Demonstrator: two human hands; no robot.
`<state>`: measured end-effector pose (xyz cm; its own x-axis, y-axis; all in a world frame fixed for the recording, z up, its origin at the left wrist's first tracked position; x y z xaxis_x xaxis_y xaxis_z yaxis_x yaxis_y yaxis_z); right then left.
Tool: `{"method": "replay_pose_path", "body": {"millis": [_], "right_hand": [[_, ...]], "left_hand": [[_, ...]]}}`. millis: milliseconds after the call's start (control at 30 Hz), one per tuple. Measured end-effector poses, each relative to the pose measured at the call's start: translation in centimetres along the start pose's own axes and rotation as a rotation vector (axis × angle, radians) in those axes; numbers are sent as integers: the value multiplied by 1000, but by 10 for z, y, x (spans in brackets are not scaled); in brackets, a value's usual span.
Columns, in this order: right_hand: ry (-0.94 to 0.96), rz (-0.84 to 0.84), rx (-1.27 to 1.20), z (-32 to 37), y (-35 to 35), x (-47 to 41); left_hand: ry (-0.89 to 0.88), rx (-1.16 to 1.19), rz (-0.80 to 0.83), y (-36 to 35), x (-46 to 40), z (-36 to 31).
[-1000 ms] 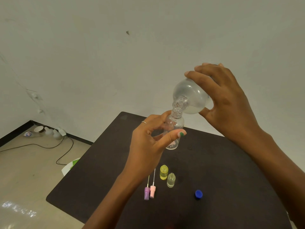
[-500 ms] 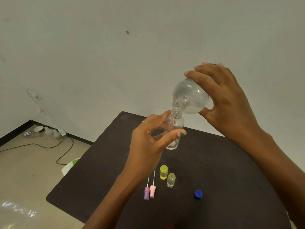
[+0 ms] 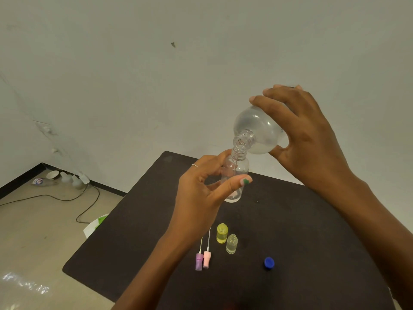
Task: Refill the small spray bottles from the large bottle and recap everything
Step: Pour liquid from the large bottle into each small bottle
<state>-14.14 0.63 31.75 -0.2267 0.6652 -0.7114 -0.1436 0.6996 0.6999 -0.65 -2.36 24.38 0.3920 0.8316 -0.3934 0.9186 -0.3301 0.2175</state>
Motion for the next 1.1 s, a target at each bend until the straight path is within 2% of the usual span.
{"method": "replay_pose_path", "body": {"millis": [1100], "right_hand": [[-2,7,0,0,0,-3]], "left_hand": [[11,31,-3,1,0,-1]]}}
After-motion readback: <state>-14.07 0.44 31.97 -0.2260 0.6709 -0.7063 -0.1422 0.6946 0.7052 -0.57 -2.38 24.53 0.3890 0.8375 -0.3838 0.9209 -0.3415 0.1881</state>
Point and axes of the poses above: each hand's wrist, its own x-axis away from the middle knuckle, its own y-axis out of the back of the hand, z = x × y, the point moved 9 cm from there along -x, towards the middle knuckle, and after that the axes turned 3 degrees about y, right-handed, at the moved point
